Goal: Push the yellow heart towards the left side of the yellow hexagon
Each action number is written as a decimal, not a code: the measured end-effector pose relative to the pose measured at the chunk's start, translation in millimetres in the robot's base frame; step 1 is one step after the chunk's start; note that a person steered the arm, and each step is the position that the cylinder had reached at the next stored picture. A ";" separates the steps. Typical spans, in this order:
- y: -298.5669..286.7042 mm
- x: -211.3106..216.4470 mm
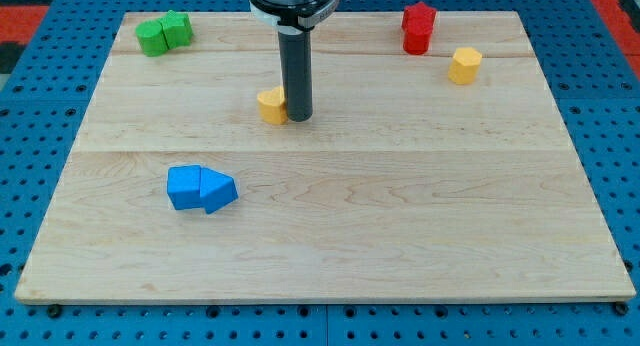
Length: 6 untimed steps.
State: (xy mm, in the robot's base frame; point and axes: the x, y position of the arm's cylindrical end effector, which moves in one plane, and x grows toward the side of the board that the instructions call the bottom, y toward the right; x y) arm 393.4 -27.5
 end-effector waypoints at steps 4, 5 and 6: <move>29.1 -37.9; -6.3 -44.9; -13.1 -66.1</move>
